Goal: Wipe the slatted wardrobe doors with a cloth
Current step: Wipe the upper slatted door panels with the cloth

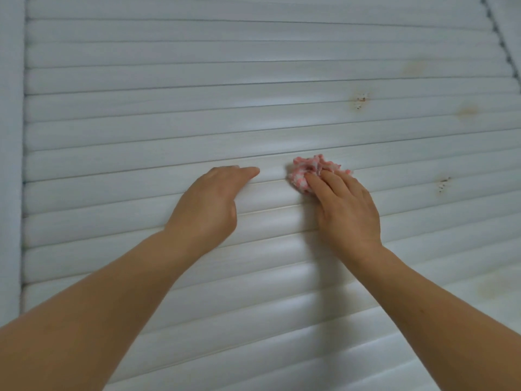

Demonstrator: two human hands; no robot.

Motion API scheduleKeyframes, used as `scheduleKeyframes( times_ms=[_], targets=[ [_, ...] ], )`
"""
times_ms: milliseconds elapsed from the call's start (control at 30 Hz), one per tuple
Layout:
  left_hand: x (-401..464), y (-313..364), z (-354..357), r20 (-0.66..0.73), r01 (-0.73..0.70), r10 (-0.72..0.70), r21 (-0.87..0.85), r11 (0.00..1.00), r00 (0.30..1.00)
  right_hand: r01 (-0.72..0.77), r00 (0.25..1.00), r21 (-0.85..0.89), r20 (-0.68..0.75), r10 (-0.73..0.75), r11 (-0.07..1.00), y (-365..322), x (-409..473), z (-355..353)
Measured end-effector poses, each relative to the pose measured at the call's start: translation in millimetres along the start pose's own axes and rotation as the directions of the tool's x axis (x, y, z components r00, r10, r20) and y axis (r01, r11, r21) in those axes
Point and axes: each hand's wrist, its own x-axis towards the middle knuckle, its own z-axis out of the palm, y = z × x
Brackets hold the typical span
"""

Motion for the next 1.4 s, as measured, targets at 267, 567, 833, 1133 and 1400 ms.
scheduleKeyframes(
  times_ms=[267, 567, 833, 1133, 1400],
  targets=[
    [13.7, 23.8, 22.8, -0.083, 0.048, -0.041, 0.081, 0.996, 0.996, -0.095, 0.992, -0.014, 0.084, 0.096, 0.995, 65.0, 1.8, -13.6],
    [30.9, 53.5, 35.5, -0.073, 0.159, -0.147, 0.209, 0.965, 0.987, -0.107, 0.98, 0.153, 0.181, 0.078, 0.982, 49.6, 13.1, -22.3],
    [15.6, 61.6, 32.0, 0.054, 0.197, -0.221, 0.286, 0.938, 0.974, -0.273, 0.925, -0.063, 0.256, 0.28, 0.96, 86.7, -6.6, -23.5],
    [-19.8, 52.0, 30.0, -0.033, 0.207, -0.21, 0.378, 0.902, 0.977, -0.196, 0.963, 0.093, 0.205, 0.174, 0.976, 28.9, -36.9, -11.9],
    [-32.0, 32.0, 18.5, -0.049, 0.175, -0.169, 0.401, 0.899, 0.984, -0.027, 0.983, 0.123, 0.184, 0.004, 0.992, -39.1, -30.5, -15.1]
  ],
)
